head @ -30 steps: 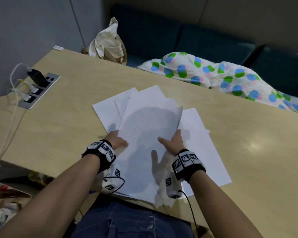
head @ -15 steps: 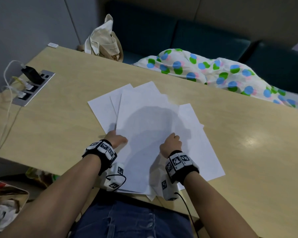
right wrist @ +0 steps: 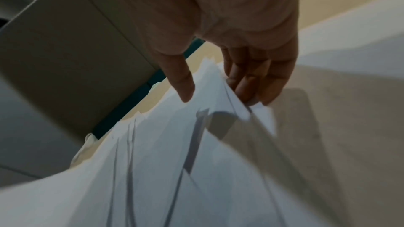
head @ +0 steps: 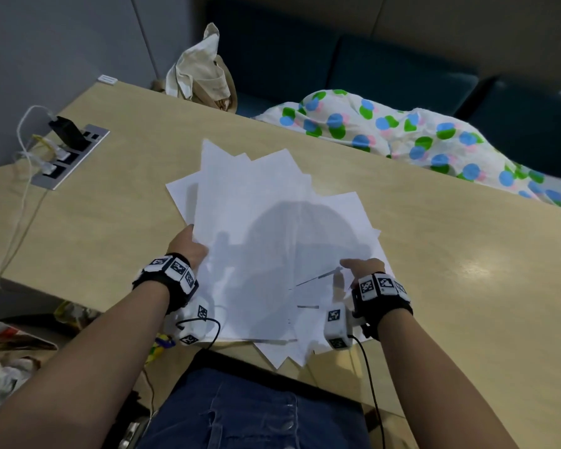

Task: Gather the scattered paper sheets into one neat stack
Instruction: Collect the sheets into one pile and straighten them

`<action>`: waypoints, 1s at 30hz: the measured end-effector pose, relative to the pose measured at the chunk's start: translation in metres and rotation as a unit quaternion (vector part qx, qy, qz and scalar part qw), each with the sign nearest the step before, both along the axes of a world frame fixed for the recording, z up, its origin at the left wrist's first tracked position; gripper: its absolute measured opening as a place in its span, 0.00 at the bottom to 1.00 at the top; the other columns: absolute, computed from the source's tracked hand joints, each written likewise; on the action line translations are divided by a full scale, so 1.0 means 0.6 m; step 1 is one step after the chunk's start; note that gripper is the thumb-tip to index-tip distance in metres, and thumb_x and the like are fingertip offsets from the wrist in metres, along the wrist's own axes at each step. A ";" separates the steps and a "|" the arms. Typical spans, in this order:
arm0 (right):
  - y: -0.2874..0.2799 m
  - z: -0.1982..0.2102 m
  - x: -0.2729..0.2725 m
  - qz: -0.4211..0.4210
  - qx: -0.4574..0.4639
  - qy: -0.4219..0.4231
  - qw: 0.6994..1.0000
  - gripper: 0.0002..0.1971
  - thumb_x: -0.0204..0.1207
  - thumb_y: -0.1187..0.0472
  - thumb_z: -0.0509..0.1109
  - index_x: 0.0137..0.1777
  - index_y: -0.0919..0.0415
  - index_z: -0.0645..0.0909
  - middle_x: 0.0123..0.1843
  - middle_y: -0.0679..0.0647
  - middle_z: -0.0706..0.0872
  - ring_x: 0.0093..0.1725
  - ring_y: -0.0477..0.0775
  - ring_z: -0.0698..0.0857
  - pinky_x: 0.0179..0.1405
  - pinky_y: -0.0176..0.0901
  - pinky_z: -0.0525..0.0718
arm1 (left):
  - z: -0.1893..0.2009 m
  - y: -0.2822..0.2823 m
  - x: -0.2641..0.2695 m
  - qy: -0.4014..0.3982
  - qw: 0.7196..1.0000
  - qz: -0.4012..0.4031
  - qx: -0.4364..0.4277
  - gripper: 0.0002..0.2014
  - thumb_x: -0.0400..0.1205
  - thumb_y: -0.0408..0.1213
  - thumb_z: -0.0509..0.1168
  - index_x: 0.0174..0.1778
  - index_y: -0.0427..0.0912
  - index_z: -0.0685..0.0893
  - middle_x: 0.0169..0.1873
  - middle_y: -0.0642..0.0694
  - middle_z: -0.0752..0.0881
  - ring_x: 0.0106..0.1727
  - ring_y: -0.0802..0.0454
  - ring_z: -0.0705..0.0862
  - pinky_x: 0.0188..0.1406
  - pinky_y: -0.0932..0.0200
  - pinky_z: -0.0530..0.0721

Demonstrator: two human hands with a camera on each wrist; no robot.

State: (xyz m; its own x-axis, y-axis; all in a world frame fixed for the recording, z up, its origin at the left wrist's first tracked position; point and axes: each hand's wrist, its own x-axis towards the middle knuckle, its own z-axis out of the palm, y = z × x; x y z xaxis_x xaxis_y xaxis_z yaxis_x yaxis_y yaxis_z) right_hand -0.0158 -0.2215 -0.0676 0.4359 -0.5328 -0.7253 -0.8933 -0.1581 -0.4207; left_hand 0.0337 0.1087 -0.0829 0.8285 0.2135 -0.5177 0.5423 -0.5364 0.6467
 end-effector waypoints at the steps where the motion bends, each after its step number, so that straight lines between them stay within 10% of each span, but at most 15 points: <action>1: 0.001 -0.009 0.003 -0.001 0.010 -0.017 1.000 0.32 0.65 0.55 0.78 0.65 0.74 0.77 0.54 0.69 0.86 0.43 0.62 0.82 0.30 0.42 0.78 | -0.003 -0.001 -0.001 -0.001 1.000 -0.003 0.005 0.27 0.76 0.26 0.62 0.73 0.37 0.73 0.67 0.37 0.81 0.65 0.38 0.80 0.61 0.53 0.77; 3: 0.011 -0.008 0.006 -0.007 0.030 -0.037 0.999 0.24 0.66 0.60 0.76 0.60 0.74 0.81 0.42 0.65 0.86 0.43 0.63 0.83 0.38 0.49 0.82 | -0.015 0.000 -0.002 0.003 1.000 -0.005 0.018 0.28 0.76 0.28 0.62 0.75 0.39 0.71 0.68 0.37 0.80 0.67 0.37 0.80 0.63 0.53 0.77; 7: 0.023 0.008 0.005 0.071 -0.010 -0.046 0.996 0.16 0.74 0.65 0.68 0.62 0.70 0.80 0.57 0.63 0.85 0.55 0.66 0.84 0.41 0.43 0.77 | -0.023 -0.003 -0.007 -0.006 0.999 -0.009 0.035 0.24 0.75 0.27 0.62 0.70 0.36 0.74 0.63 0.37 0.82 0.60 0.40 0.81 0.59 0.55 0.78; 11: 0.004 0.037 0.016 0.104 -0.117 -0.098 0.983 0.12 0.76 0.69 0.61 0.32 0.70 0.78 0.32 0.63 0.79 0.40 0.63 0.77 0.39 0.45 0.72 | -0.019 -0.003 -0.008 -0.033 0.999 -0.011 0.041 0.13 0.75 0.24 0.59 0.52 0.43 0.76 0.47 0.41 0.81 0.46 0.45 0.78 0.47 0.58 0.74; 22: -0.108 0.163 0.034 0.050 -0.307 -0.216 0.926 0.14 0.79 0.71 0.55 0.57 0.70 0.81 0.55 0.75 0.84 0.54 0.73 0.82 0.43 0.50 0.73 | -0.014 -0.003 0.004 -0.021 0.999 -0.013 0.047 0.21 0.77 0.25 0.57 0.67 0.39 0.77 0.59 0.36 0.84 0.52 0.40 0.80 0.51 0.56 0.76; 30: -0.078 0.268 0.064 0.149 -0.441 -0.340 0.817 0.21 0.77 0.70 0.57 0.67 0.57 0.78 0.61 0.63 0.85 0.60 0.68 0.81 0.53 0.54 0.79 | 0.025 -0.017 0.022 -0.055 0.998 -0.016 0.035 0.23 0.76 0.26 0.58 0.68 0.39 0.76 0.60 0.36 0.84 0.59 0.36 0.83 0.56 0.52 0.81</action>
